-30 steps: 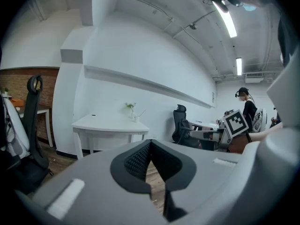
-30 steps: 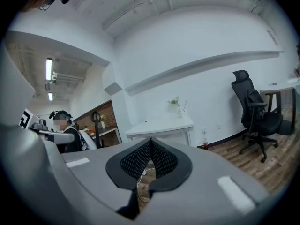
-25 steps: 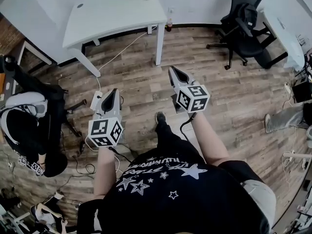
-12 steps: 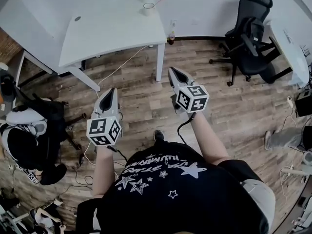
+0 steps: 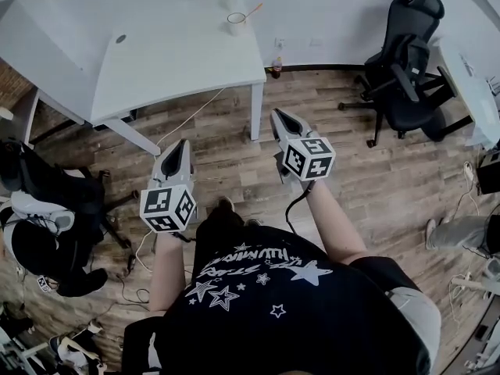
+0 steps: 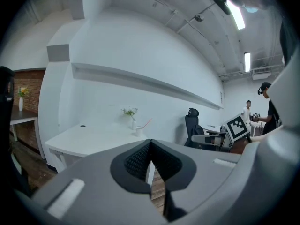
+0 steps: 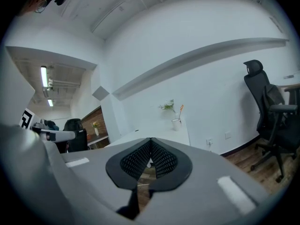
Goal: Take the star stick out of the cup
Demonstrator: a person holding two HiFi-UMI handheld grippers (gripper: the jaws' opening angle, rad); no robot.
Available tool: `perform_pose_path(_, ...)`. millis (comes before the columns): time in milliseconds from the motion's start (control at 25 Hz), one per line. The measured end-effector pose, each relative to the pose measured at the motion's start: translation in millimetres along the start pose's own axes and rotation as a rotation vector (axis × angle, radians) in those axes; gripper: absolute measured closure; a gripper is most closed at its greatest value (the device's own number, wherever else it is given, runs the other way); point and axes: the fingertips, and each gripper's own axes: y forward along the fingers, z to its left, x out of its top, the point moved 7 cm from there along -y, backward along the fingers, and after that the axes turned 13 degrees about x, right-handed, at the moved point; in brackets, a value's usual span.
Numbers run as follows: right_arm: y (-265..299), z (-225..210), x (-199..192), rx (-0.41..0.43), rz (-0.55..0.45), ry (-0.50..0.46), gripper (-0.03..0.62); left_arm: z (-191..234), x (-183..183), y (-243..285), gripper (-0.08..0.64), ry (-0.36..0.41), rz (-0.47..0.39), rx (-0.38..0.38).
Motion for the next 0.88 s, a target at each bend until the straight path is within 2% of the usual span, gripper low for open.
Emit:
perform_pose_path(240,22.7,-22.7,5.1,-0.038,0.015,0.001,0.577,11.6,-7.9,44.2,0.557,-0.021,0.035,-0.021)
perform_pose_path(480,52.5,-54.9,17.0,-0.072,0.012,-0.013,0.577,16.4,1.7,105.6,0.557,-0.014,0.025,-0.065)
perform_pose_path(640,90.5,-82.5,25.7,-0.097,0.015,-0.004,0.577,23.2,12.8,155.7,0.557,-0.005,0.021,-0.094)
perform_pose_path(880,156.9,-119.4,43.0,-0.125,0.023,-0.01,0.577,47.9,18.4,231.0,0.557,-0.017,0.057,-0.114)
